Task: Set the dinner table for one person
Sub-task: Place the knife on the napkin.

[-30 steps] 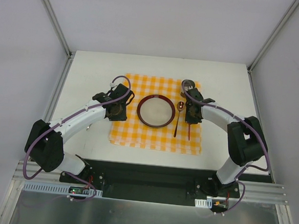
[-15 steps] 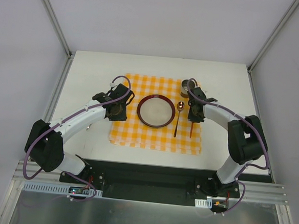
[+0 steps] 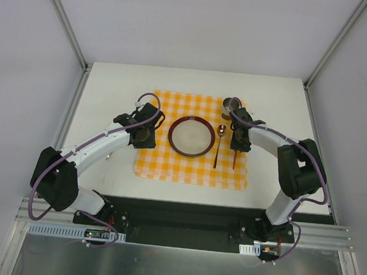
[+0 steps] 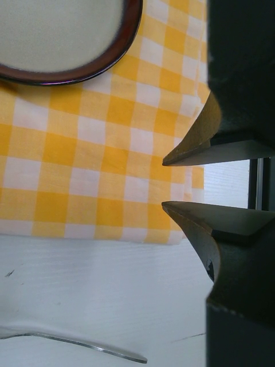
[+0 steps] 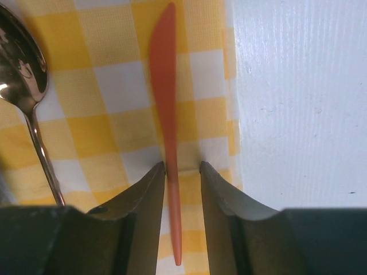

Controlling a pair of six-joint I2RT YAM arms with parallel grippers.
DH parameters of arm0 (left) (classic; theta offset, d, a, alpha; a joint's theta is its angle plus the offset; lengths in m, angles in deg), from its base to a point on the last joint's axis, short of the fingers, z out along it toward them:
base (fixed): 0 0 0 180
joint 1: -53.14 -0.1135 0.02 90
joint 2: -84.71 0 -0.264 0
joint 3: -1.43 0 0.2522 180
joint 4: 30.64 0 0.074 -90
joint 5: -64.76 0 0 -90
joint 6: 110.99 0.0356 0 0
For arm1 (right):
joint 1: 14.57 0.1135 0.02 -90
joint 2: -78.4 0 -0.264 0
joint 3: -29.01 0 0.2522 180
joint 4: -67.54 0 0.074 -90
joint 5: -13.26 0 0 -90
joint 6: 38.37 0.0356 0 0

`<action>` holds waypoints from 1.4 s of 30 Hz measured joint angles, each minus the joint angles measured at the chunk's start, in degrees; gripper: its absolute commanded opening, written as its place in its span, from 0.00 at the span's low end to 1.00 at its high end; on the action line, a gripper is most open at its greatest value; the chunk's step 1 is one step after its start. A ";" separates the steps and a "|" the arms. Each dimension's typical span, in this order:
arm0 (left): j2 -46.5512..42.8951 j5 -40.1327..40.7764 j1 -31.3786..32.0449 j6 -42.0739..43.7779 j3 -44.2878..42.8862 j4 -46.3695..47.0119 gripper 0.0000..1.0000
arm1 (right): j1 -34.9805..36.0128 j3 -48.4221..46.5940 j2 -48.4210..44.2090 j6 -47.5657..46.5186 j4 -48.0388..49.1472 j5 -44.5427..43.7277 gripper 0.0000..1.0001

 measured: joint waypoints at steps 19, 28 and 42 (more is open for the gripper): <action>-0.04 -0.02 0.00 0.00 0.02 0.00 0.31 | 0.55 0.17 -7.48 -0.28 -3.28 -1.46 0.25; -0.37 -0.02 0.00 0.00 0.26 0.00 0.31 | 1.99 3.87 -10.56 1.73 -4.15 -2.89 0.12; -1.77 0.04 0.00 0.00 0.59 0.00 0.31 | 1.49 -7.04 0.44 0.00 -6.71 -2.82 0.27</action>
